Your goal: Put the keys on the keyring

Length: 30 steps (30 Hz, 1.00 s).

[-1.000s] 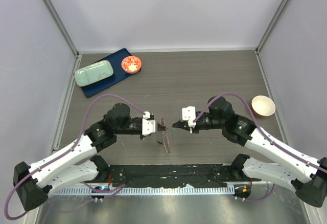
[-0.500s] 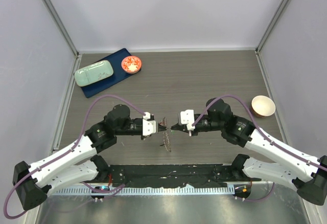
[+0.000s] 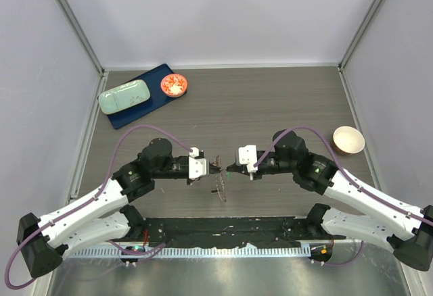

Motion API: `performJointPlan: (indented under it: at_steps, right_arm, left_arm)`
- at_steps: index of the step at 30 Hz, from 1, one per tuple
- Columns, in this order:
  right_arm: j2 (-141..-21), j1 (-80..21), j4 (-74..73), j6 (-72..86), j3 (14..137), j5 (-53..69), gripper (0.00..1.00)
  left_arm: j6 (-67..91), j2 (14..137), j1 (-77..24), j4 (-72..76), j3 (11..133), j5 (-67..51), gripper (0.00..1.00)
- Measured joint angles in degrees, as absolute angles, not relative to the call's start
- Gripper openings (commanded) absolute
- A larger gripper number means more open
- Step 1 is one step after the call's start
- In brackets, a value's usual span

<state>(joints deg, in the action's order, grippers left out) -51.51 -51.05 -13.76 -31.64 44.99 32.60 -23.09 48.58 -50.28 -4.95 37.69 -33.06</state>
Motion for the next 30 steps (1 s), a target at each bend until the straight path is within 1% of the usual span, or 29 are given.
performJointPlan:
  at_steps: [30]
  right_arm:
    - [-51.0, -51.3, -13.3, -31.6, 45.0, 32.7, 0.01]
  left_arm:
    - [-21.4, 49.8, -50.4, -2.5, 37.7, -34.0, 0.0]
